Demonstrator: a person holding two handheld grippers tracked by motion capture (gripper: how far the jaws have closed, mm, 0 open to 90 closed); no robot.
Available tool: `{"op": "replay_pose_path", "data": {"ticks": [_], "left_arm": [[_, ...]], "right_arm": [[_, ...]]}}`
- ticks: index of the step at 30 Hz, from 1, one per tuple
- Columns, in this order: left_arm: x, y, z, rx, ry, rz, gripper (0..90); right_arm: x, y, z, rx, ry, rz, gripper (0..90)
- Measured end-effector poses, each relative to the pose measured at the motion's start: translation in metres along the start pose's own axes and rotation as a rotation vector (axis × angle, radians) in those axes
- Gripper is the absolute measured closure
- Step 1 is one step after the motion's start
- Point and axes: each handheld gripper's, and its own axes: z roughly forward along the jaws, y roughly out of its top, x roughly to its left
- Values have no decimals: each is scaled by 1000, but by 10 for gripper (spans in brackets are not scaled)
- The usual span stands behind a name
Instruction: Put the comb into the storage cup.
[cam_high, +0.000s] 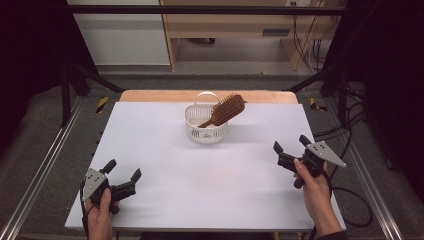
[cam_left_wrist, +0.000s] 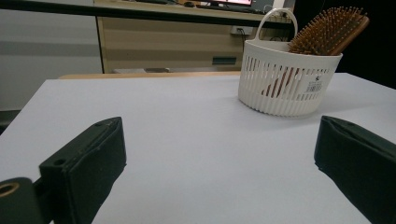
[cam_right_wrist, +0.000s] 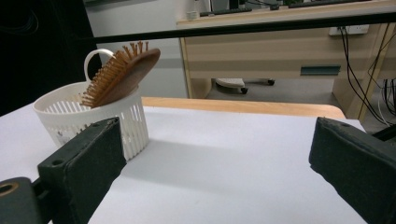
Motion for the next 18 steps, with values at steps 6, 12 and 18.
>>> {"op": "replay_pose_path", "data": {"ticks": [6, 12, 18], "left_arm": [[-1, 0, -1, -1, -1, 0, 22], [-2, 1, -5, -14, -2, -5, 22], [-3, 2, -7, -19, -10, -5, 21]], "right_arm": [[-5, -13, -9, 14, -6, -21, 36], [-8, -26, -16, 29, 0, -27, 36], [-5, -38, -20, 50, 21, -47, 35]]}}
